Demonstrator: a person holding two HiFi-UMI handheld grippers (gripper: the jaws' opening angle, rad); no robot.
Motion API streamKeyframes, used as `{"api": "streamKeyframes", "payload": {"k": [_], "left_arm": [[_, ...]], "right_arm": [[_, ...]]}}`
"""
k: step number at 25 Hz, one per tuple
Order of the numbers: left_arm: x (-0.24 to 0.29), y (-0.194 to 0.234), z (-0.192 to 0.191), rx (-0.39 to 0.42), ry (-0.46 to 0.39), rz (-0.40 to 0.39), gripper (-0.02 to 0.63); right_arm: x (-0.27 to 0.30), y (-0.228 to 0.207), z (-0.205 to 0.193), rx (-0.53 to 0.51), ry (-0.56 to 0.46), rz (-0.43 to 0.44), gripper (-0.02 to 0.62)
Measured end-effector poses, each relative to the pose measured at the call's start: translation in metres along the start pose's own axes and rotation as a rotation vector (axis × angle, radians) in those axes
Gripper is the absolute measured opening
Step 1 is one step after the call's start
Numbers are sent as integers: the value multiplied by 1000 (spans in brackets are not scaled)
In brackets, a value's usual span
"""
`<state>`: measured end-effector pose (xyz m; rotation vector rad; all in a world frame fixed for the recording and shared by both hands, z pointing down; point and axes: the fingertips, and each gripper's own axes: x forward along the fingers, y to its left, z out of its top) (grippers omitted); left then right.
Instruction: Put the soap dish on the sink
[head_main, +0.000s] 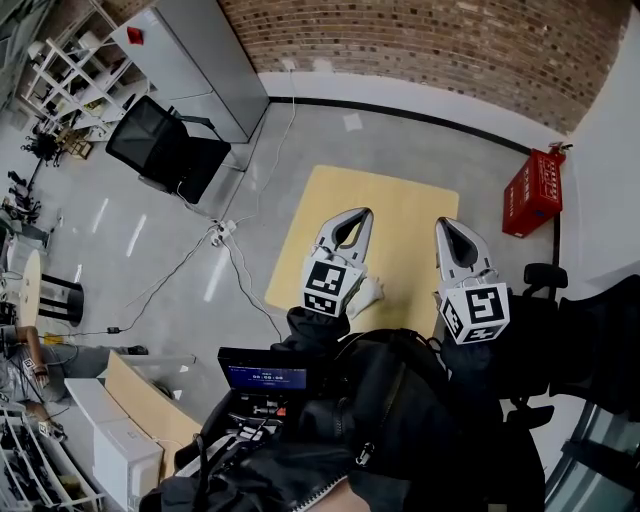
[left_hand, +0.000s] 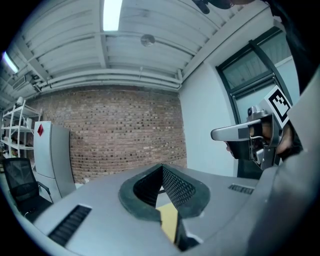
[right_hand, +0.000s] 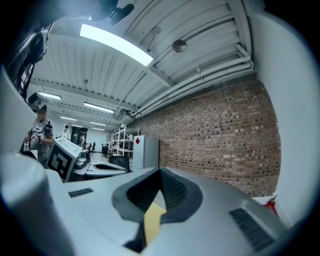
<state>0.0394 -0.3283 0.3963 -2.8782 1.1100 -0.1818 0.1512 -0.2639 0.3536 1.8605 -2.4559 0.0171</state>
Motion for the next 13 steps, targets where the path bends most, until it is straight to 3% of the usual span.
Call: {"api": "streamKeyframes", "payload": {"k": [13], "left_arm": [[2, 2, -6, -1, 31, -10, 5]], "right_arm": [[6, 2, -1, 15, 10, 5, 6]]}}
